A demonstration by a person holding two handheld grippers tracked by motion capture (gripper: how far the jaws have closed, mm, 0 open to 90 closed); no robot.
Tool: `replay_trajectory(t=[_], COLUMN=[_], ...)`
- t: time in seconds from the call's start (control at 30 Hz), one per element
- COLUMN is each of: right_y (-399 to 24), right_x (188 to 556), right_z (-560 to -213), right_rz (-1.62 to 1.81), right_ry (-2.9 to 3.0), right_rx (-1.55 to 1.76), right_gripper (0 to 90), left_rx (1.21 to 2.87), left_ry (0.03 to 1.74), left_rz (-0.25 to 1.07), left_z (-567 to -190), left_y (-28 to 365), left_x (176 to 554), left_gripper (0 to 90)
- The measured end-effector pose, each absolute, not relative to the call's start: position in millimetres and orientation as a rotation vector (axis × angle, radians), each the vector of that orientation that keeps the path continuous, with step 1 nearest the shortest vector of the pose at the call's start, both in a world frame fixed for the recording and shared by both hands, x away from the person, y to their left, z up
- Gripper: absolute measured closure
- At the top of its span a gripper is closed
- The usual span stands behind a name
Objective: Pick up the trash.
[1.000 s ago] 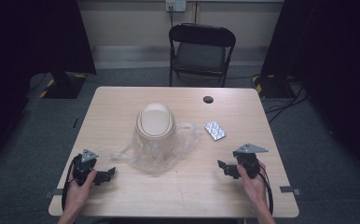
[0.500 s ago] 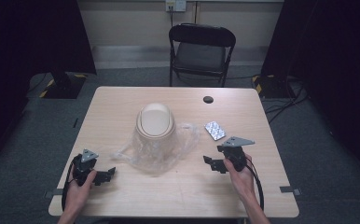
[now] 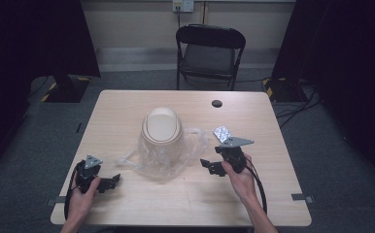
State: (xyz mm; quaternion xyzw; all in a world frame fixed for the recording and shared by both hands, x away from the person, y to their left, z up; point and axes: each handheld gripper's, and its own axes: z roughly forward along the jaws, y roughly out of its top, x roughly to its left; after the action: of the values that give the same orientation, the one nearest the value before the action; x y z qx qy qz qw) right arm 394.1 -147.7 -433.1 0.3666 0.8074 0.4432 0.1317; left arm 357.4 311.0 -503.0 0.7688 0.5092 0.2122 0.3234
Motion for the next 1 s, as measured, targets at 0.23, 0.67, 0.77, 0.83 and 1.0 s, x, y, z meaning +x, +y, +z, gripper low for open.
replay_trajectory(t=[0.23,0.67,0.77,0.83,1.0], right_y=[-122.8,-70.3,-53.0,-48.8,-30.6], right_x=[398.8,405.1,406.6,407.2,413.1], right_z=[-421.1,-397.1,-383.7,-380.7,-371.9], right_rz=[1.335,1.420,1.434,1.436,1.439], right_ry=[2.375,2.443,2.461,2.463,2.474], right_rx=[0.994,0.820,0.751,0.738,0.693], right_gripper=[21.0,19.8,20.6,20.8,20.8], left_rx=[2.017,2.016,2.016,2.017,2.017], left_ry=[1.336,1.336,1.336,1.336,1.336], left_rz=[0.557,0.557,0.556,0.557,0.557], left_z=[-503.0,-503.1,-503.2,-503.1,-503.0], left_y=[311.0,310.9,311.0,311.0,311.0], left_x=[357.4,357.4,357.4,357.4,357.4], left_gripper=[0.0,0.0,0.0,0.0,0.0])
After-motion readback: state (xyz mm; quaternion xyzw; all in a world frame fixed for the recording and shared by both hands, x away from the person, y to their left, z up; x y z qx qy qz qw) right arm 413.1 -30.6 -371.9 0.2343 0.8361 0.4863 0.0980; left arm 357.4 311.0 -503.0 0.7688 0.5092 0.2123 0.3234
